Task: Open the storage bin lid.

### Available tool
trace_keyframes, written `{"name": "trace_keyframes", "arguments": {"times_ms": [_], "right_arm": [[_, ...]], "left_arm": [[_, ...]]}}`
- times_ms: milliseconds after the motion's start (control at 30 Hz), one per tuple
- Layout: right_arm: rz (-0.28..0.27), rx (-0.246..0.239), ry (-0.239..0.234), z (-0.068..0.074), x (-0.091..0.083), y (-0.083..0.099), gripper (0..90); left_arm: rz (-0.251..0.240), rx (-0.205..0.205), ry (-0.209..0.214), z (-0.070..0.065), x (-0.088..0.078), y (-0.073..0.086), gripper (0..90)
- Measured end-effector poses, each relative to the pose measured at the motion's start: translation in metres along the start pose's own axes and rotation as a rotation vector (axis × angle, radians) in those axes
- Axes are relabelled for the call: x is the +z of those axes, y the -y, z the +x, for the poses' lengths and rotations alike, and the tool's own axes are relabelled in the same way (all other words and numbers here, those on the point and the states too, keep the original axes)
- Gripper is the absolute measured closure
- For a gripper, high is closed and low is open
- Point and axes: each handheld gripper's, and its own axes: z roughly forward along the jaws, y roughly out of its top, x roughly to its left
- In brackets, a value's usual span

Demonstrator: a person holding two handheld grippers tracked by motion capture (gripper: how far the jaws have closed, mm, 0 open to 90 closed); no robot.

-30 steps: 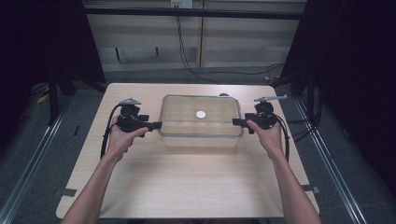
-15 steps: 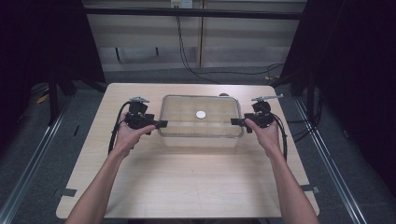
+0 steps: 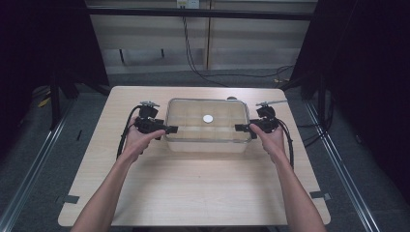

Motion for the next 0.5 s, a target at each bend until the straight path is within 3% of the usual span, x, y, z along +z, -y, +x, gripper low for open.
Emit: {"name": "trace_keyframes", "arguments": {"times_ms": [200,500], "right_arm": [[0.005,0.012,-0.006,-0.001,0.005,-0.001,15.8],[0.015,0.032,0.007,0.0,0.014,-0.003,10.3]], "left_arm": [[0.014,0.0,-0.013,-0.003,0.006,-0.005,16.6],[0.016,-0.014,0.01,-0.003,0.015,-0.009,14.2]]}}
